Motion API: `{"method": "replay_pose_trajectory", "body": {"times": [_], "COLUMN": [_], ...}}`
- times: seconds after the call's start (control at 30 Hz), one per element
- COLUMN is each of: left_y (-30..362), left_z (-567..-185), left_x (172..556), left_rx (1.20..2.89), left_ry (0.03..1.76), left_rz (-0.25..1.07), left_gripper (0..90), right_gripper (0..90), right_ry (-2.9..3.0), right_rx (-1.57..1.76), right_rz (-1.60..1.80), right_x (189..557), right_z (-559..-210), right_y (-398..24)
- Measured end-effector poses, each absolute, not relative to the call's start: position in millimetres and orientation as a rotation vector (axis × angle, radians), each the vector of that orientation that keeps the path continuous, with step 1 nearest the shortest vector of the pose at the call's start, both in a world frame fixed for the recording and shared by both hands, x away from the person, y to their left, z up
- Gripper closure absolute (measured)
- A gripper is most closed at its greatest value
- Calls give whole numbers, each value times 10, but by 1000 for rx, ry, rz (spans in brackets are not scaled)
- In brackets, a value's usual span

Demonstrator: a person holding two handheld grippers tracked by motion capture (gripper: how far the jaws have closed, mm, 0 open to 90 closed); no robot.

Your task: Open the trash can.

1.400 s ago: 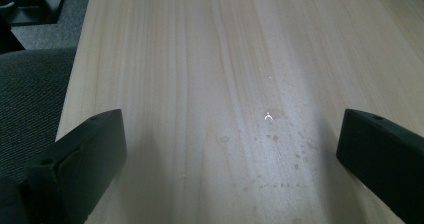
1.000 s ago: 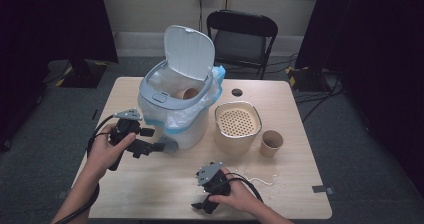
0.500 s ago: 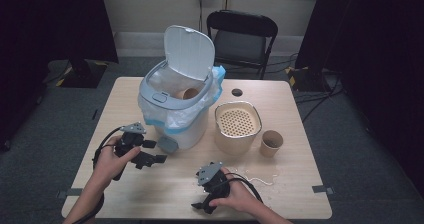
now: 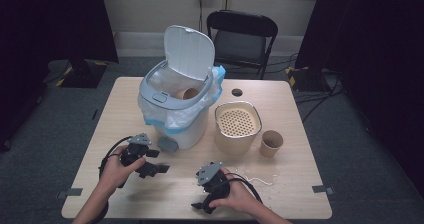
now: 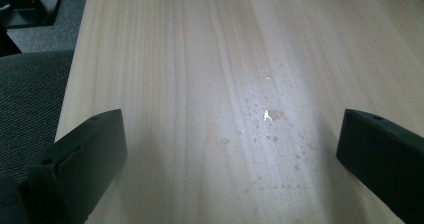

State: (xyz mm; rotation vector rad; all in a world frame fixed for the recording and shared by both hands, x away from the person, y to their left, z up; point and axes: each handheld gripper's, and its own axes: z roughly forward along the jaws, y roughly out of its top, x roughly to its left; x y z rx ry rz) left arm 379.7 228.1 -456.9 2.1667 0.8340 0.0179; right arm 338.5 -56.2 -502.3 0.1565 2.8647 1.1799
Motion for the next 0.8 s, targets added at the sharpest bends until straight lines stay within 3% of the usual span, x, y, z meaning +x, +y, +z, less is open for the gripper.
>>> {"method": "replay_pose_trajectory", "body": {"times": [0.3,0.47,0.8], "left_y": [2273,2278,2331], "left_z": [-4747,-4802,-4878], "left_x": [3754,3732,3708], "left_rx": [2181,2183,2180], "left_ry": [826,814,797], "left_rz": [30,66,135], "left_gripper": [195,195,189], "right_gripper": [7,162,144], "right_ry": [2867,2871,2841], "right_rx": [137,116,211], "right_rz": [1176,1185,1231], "right_x": [3393,3424,3554], "right_z": [-5014,-4969,-4787], "right_y": [-546,-547,-707]}}
